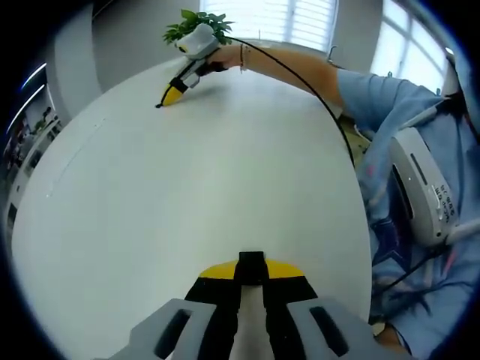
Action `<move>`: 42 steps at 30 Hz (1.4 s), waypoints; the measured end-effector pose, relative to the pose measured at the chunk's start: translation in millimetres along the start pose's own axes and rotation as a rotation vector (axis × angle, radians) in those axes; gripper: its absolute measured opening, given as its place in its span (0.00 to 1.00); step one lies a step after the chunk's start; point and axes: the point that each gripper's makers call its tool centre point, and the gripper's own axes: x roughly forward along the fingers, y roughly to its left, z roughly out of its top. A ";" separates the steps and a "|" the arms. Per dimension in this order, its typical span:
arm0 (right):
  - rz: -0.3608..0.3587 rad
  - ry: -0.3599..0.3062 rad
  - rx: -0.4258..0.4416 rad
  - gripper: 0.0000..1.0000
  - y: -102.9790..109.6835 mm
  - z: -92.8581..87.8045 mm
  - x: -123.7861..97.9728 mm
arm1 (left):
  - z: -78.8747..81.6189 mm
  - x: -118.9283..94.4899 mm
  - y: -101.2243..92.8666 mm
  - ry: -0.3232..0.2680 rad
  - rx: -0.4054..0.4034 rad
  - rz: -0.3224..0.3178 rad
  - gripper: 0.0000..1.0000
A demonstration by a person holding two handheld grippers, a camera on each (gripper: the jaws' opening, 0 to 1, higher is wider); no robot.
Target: Snap the two parts of the plastic buckle together until the buckle closes and remains connected.
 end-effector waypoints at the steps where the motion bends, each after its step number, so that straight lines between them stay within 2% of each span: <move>1: 0.001 0.005 -0.006 0.13 0.6 0.3 -0.4 | 0.0 0.0 -0.1 -0.001 0.000 -0.001 0.10; 9: 0.006 0.025 -0.005 0.12 13.5 -2.0 -5.4 | -0.3 0.5 -0.2 -0.002 -0.003 -0.003 0.10; 17: 0.005 0.007 -0.019 0.12 21.2 -2.7 -9.3 | 0.0 1.2 -0.6 -0.004 -0.006 -0.005 0.10; 23: 0.039 0.002 -0.086 0.12 44.4 -4.8 -15.6 | 0.2 1.4 -0.4 -0.003 -0.004 -0.003 0.10; 33: 0.121 0.005 -0.103 0.12 79.8 -10.0 -22.1 | -0.2 3.1 -2.7 -0.004 0.000 -0.003 0.10; 42: 0.185 0.008 -0.176 0.12 111.4 -8.7 -27.7 | 0.0 3.5 -2.7 -0.004 -0.002 -0.003 0.10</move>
